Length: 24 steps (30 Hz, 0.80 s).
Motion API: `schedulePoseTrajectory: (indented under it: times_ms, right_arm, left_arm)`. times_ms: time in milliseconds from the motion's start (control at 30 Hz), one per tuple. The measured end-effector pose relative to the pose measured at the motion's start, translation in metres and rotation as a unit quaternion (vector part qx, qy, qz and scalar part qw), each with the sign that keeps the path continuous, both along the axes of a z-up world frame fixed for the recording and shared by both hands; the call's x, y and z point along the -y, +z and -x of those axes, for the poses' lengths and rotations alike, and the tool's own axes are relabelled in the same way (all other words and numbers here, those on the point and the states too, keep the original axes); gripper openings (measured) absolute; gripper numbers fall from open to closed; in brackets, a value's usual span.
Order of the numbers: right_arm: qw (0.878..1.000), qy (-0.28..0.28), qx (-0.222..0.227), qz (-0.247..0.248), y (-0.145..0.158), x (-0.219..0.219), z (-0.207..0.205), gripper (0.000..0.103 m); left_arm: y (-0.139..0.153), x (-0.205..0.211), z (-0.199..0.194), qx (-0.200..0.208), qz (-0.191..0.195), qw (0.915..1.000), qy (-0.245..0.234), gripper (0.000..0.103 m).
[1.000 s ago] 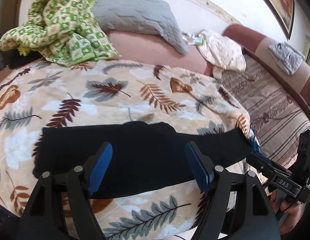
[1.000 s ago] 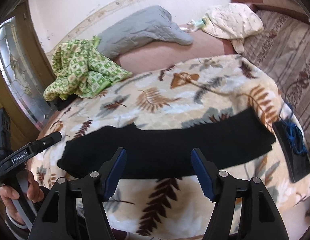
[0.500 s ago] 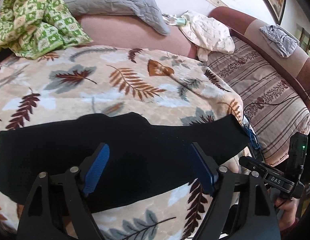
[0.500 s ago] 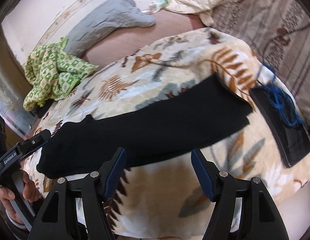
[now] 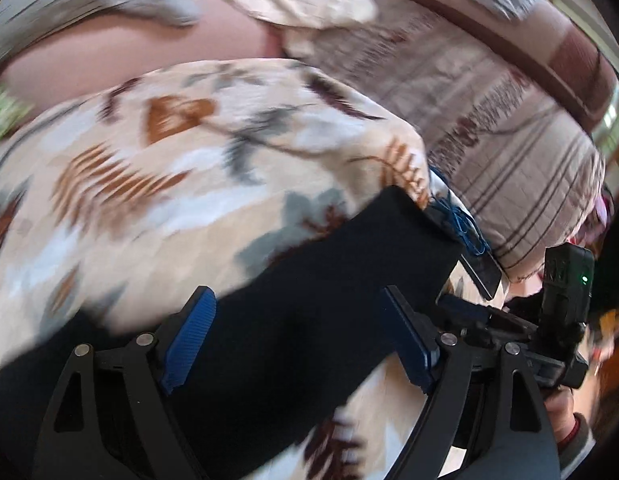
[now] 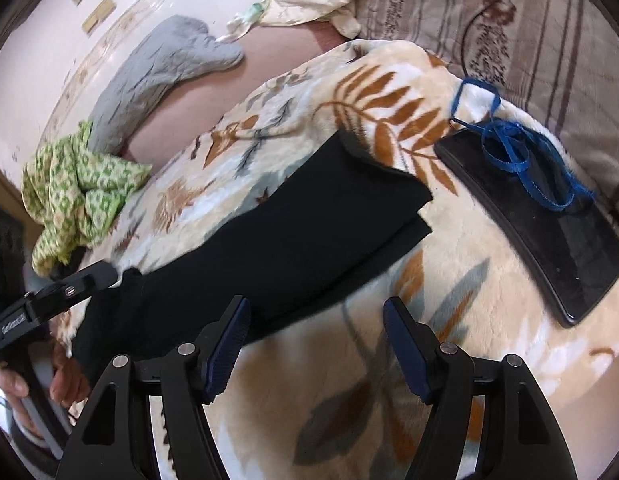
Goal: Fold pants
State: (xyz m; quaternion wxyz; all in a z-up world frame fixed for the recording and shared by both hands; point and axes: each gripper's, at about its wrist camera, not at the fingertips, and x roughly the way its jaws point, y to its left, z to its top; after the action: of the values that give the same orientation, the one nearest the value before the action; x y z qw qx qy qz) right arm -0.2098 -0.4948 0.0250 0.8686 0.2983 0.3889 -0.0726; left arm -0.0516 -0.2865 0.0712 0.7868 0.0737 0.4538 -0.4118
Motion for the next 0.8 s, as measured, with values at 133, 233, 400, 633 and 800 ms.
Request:
schedulePoseTrajectory:
  times_ms: [133,233,400,633,800]
  right_arm:
    - [0.999,-0.004,0.038,-0.016,-0.005,0.008,0.001,0.074]
    - [0.998,-0.003,0.057,-0.013,-0.008,0.009,-0.001,0.076]
    - [0.995,-0.011,0.086,-0.039,-0.013,0.017,-0.005,0.076]
    - [0.996,-0.032,0.076,-0.034,-0.023,0.029,-0.019,0.017]
    - [0.995,-0.031,0.086,-0.035,-0.015,0.028,-0.019,0.01]
  left_arm:
    - [-0.019,0.059,-0.02,-0.028,-0.021,0.9974,-0.063,0.084]
    - [-0.035,0.096,-0.03,-0.042,-0.044,0.9937,-0.094,0.084]
    - [-0.056,0.142,-0.034,-0.062,-0.064,0.9862,-0.139,0.084]
    - [-0.059,0.16,-0.021,-0.024,-0.047,0.9845,-0.167,0.079]
    - [-0.054,0.163,-0.02,-0.045,-0.021,0.9846,-0.168,0.06]
